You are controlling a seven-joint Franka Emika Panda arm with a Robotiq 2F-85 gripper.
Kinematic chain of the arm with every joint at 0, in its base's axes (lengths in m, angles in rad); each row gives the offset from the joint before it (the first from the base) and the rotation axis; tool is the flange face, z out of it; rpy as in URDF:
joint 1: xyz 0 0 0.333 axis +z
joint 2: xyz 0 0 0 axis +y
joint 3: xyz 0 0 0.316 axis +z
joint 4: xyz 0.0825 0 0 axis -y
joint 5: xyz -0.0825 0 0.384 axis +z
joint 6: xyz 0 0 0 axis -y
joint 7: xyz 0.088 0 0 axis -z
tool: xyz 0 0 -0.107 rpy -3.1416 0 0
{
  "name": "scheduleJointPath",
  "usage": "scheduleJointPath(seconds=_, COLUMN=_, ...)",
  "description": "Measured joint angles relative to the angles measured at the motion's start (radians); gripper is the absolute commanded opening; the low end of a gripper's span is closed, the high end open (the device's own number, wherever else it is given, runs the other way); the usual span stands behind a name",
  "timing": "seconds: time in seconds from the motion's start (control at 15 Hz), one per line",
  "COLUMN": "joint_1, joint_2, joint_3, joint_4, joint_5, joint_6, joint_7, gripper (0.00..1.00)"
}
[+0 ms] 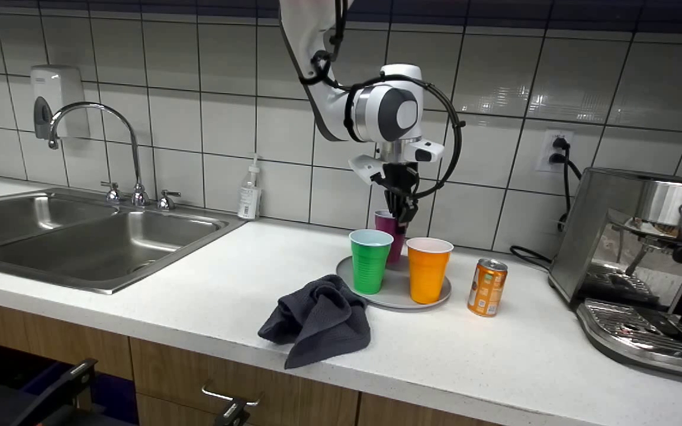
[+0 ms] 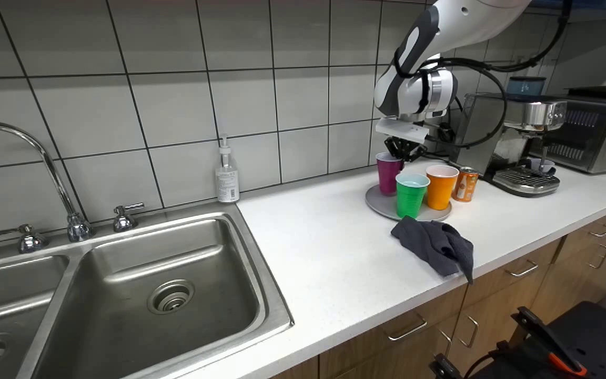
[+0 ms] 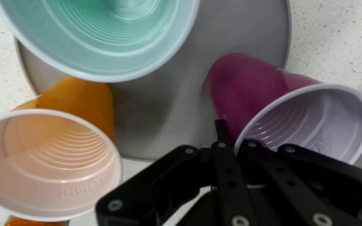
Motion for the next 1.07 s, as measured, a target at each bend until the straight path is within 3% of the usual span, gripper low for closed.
scheduleJointPath(seconds=0.53, joint_1=0.001, joint_2=0.010, joint_3=-0.005, joint_4=0.000, joint_5=0.000, joint_6=-0.004, joint_7=0.001, gripper=0.01)
scheduleJointPath(seconds=0.6, joint_1=0.001, joint_2=0.010, joint_3=-0.005, joint_4=0.000, joint_5=0.000, joint_6=-0.005, joint_7=0.001, gripper=0.05)
scheduleJointPath(seconds=0.67, joint_1=0.001, joint_2=0.010, joint_3=-0.005, joint_4=0.000, joint_5=0.000, joint_6=-0.005, joint_7=0.001, gripper=0.29)
scheduleJointPath(seconds=0.8, joint_1=0.001, joint_2=0.010, joint_3=-0.006, joint_4=0.000, joint_5=0.000, joint_6=-0.007, joint_7=0.002, gripper=0.33)
scheduleJointPath(seconds=1.07, joint_1=0.001, joint_2=0.010, joint_3=-0.006, joint_4=0.000, joint_5=0.000, joint_6=-0.007, joint_7=0.002, gripper=0.62)
